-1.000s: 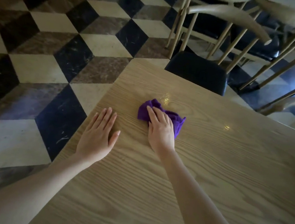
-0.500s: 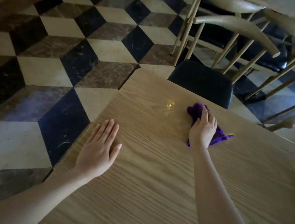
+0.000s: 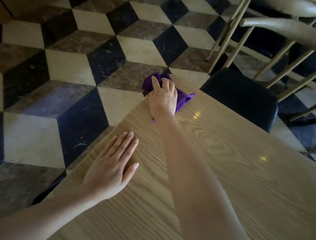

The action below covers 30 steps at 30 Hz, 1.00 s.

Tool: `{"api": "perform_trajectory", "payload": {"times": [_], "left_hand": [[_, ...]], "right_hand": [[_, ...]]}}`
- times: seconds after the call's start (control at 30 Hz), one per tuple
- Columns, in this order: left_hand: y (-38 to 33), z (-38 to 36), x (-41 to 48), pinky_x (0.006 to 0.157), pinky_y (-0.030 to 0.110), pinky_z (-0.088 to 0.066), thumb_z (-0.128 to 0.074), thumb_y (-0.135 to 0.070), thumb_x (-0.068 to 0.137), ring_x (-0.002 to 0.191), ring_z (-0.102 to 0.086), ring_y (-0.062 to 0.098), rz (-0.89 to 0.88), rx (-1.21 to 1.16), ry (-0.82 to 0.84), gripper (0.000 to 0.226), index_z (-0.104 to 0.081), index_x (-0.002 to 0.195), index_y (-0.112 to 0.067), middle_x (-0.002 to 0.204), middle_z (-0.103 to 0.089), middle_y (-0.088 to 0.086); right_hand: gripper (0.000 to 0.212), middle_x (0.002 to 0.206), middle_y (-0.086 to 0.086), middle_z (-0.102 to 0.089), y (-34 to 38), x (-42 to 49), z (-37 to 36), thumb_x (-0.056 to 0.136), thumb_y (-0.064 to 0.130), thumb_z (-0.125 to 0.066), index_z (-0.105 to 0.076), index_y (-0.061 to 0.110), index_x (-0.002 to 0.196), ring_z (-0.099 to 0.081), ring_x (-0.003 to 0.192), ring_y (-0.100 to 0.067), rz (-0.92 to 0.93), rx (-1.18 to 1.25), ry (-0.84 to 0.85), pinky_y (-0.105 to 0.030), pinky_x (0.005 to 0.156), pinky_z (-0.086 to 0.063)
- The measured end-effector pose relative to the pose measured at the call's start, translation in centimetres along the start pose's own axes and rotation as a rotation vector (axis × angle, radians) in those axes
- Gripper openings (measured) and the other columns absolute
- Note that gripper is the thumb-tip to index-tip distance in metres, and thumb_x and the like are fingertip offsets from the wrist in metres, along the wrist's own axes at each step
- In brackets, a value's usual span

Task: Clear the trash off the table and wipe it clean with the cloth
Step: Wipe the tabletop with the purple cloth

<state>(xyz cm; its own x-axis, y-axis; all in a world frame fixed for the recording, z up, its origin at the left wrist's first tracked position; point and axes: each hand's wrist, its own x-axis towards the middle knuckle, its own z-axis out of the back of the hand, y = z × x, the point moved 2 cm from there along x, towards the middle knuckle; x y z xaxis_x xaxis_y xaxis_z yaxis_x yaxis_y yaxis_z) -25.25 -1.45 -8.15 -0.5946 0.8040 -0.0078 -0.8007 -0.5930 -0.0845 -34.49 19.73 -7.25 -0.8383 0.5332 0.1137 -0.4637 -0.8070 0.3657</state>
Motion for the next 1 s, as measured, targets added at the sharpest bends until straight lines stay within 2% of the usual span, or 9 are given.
{"api": "perform_trajectory", "payload": {"times": [0.1, 0.17, 0.37, 0.63, 0.73, 0.83, 0.93, 1.0], "left_hand": [[0.0, 0.0, -0.1, 0.117, 0.035, -0.016, -0.021, -0.047, 0.097, 0.144, -0.019, 0.02, -0.009, 0.003, 0.009, 0.063, -0.029, 0.145, -0.007, 0.154, -0.024, 0.01], [-0.1, 0.1, -0.1, 0.117, 0.034, -0.016, -0.022, -0.046, 0.097, 0.144, -0.019, 0.02, -0.009, 0.0, 0.012, 0.062, -0.029, 0.145, -0.007, 0.154, -0.024, 0.01], [-0.2, 0.0, 0.0, 0.119, 0.033, -0.011, -0.022, -0.046, 0.096, 0.144, -0.019, 0.021, -0.017, 0.006, 0.015, 0.063, -0.028, 0.145, -0.006, 0.154, -0.024, 0.011], [-0.3, 0.1, 0.0, 0.119, 0.035, -0.012, -0.021, -0.045, 0.096, 0.144, -0.018, 0.022, -0.018, 0.022, 0.023, 0.065, -0.027, 0.144, -0.003, 0.154, -0.023, 0.013], [-0.4, 0.0, 0.0, 0.118, 0.036, -0.013, -0.023, -0.044, 0.095, 0.144, -0.019, 0.022, -0.018, 0.018, 0.018, 0.064, -0.028, 0.144, -0.002, 0.154, -0.024, 0.013], [-0.5, 0.0, 0.0, 0.118, 0.036, -0.013, -0.024, -0.043, 0.095, 0.144, -0.019, 0.022, -0.017, 0.015, 0.006, 0.063, -0.029, 0.144, -0.003, 0.154, -0.024, 0.013], [-0.3, 0.0, 0.0, 0.118, 0.037, -0.014, -0.024, -0.043, 0.095, 0.144, -0.018, 0.023, -0.028, 0.024, 0.001, 0.063, -0.029, 0.144, -0.003, 0.153, -0.025, 0.014], [-0.4, 0.0, -0.1, 0.118, 0.037, -0.014, -0.023, -0.043, 0.095, 0.144, -0.018, 0.023, -0.032, 0.033, 0.01, 0.064, -0.028, 0.144, -0.003, 0.153, -0.024, 0.014]], "right_hand": [[0.046, 0.14, -0.007, -0.042, -2.0, -0.1, 0.7, 0.093, 0.014, -0.041, -0.038, 0.02, 0.138, -0.033, 0.131, -0.026, 0.042, -0.026, -0.022, -0.037, 0.111, -0.027], [0.044, 0.139, -0.006, -0.044, -4.2, -0.3, 1.7, 0.093, 0.012, -0.041, -0.042, 0.02, 0.137, -0.034, 0.13, -0.026, -0.006, -0.023, -0.052, -0.037, 0.111, -0.026], [0.045, 0.138, -0.008, -0.047, -16.2, -5.3, 6.7, 0.09, 0.005, -0.039, -0.05, 0.016, 0.133, -0.035, 0.132, -0.027, -0.306, -0.027, -0.191, -0.04, 0.112, -0.028], [0.045, 0.135, -0.017, -0.05, -28.3, -18.6, 13.3, 0.087, 0.0, -0.038, -0.052, 0.009, 0.13, -0.039, 0.122, -0.039, -0.684, -0.084, -0.334, -0.048, 0.103, -0.035], [0.045, 0.136, -0.017, -0.048, -28.4, -19.2, 13.5, 0.088, -0.002, -0.035, -0.052, 0.009, 0.129, -0.038, 0.123, -0.039, -0.805, -0.062, -0.417, -0.047, 0.101, -0.034], [0.041, 0.136, -0.016, -0.048, -26.2, -16.9, 12.4, 0.092, 0.003, -0.034, -0.053, 0.011, 0.128, -0.039, 0.123, -0.036, -0.89, 0.041, -0.51, -0.04, 0.105, -0.03], [0.038, 0.129, -0.012, -0.055, -21.1, -13.3, 9.3, 0.091, 0.007, -0.04, -0.061, 0.016, 0.121, -0.046, 0.116, -0.03, -0.726, 0.165, -0.462, -0.032, 0.099, -0.034], [0.041, 0.129, -0.012, -0.056, -16.0, -10.8, 6.6, 0.088, 0.003, -0.042, -0.059, 0.014, 0.123, -0.049, 0.116, -0.03, -0.598, 0.162, -0.417, -0.034, 0.099, -0.035]]}}
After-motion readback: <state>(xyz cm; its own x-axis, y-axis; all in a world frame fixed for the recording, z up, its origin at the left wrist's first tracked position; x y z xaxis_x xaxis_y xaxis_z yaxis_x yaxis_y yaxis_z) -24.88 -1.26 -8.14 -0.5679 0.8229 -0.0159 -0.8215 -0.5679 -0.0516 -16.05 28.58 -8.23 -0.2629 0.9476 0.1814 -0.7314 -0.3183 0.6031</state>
